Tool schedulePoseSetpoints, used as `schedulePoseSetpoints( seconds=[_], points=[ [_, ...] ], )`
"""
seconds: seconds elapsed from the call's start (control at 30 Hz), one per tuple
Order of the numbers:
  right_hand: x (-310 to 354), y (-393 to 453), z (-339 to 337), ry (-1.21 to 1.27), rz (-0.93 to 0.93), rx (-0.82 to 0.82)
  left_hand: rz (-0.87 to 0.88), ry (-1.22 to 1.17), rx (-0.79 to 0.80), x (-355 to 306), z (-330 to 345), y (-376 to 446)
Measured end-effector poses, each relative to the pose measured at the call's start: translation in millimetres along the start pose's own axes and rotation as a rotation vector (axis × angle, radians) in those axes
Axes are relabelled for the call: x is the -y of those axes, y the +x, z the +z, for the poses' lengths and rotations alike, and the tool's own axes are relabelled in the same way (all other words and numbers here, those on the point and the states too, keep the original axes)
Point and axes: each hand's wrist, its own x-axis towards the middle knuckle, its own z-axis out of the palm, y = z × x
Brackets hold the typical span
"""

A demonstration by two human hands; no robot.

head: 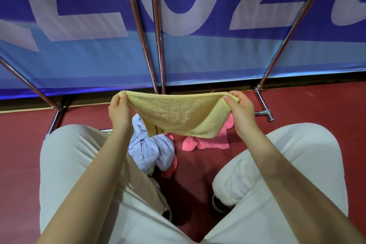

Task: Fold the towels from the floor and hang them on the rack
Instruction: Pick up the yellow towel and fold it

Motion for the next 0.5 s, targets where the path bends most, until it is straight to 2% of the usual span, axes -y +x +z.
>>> schedulePoseSetpoints(
  seconds=[0.17,0.4,0.5],
  points=[
    [2,0,-2,0.071,0.039,-0.002,0.056,-0.049,0.081,-1,9,-8],
    [2,0,-6,0.046,0.023,-0.007,0.346,0.251,0.094,1,16,-19],
    [3,-2,-6,0.032,0.009,0.010,0.403,0.347,0.081,2,18,-25]
  ],
)
